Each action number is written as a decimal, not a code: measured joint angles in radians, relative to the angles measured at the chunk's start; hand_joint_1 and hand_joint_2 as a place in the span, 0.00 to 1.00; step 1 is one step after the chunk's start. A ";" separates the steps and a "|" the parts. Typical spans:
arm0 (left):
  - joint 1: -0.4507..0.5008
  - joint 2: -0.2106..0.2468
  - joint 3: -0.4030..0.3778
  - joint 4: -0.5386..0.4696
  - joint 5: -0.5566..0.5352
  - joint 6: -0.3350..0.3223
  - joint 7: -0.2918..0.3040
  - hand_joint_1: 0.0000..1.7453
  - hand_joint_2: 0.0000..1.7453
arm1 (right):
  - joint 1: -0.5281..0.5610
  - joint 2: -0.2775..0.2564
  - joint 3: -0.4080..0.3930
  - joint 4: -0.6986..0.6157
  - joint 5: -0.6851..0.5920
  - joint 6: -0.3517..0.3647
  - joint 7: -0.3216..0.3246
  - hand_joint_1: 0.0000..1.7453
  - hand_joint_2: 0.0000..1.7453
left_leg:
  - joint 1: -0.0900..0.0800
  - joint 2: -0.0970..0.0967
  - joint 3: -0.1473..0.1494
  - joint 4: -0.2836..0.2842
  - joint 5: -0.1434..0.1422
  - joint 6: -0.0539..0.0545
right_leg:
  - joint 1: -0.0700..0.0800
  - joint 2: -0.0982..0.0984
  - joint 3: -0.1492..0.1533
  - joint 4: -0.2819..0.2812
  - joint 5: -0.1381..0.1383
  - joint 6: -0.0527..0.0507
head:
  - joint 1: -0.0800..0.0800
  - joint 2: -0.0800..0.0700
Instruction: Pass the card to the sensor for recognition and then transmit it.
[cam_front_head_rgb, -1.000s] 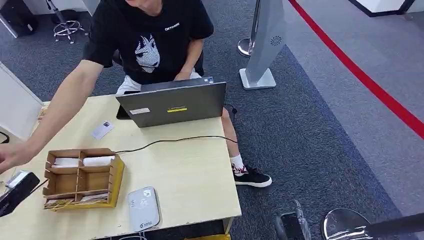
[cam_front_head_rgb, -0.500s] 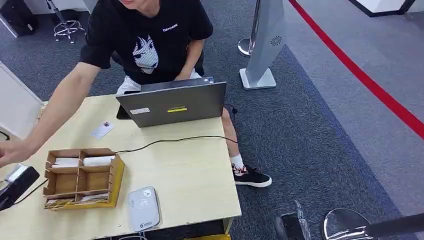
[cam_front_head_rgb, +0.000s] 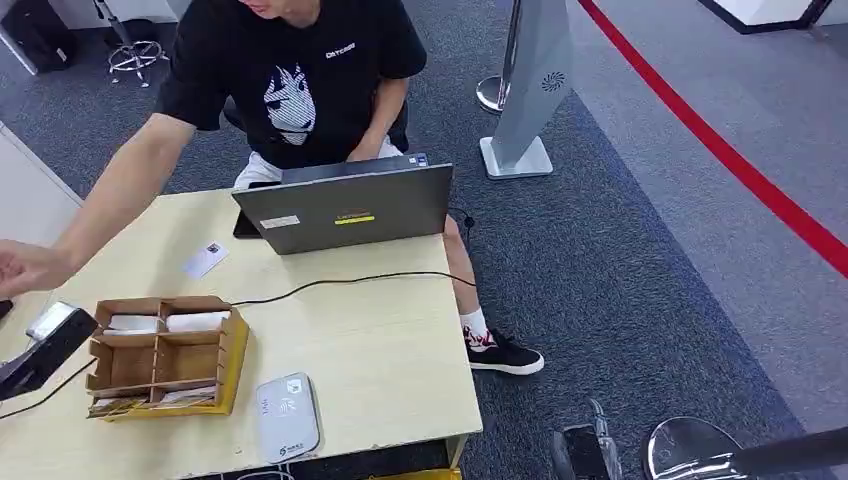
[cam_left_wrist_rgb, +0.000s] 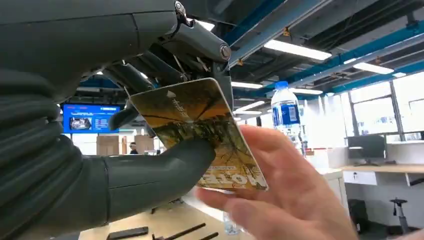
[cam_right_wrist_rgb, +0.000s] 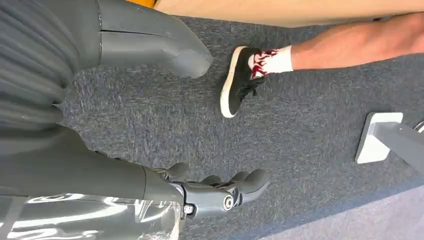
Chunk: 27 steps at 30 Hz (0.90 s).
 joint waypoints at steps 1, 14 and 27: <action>-0.003 0.000 -0.001 0.000 0.000 0.000 0.000 1.00 1.00 | 0.000 0.000 0.000 0.000 0.000 -0.001 0.000 0.00 1.00 | 0.000 0.000 0.000 0.000 0.000 0.000 | 0.000 0.000 0.000 0.000 0.000 0.000 | 0.000 0.000; 0.001 -0.003 -0.028 -0.018 0.005 0.006 -0.011 1.00 1.00 | 0.000 0.000 0.002 0.001 0.005 -0.002 0.000 0.00 1.00 | 0.000 0.000 0.000 0.000 0.000 0.000 | 0.000 0.000 0.000 0.000 0.000 0.000 | 0.000 0.000; 0.092 -0.155 -0.212 -0.116 -0.061 0.045 -0.073 1.00 1.00 | 0.000 0.000 0.015 -0.008 -0.034 -0.031 0.052 0.00 1.00 | -0.001 0.000 0.000 0.000 0.000 0.000 | -0.001 0.000 -0.001 0.000 0.000 0.000 | 0.000 0.000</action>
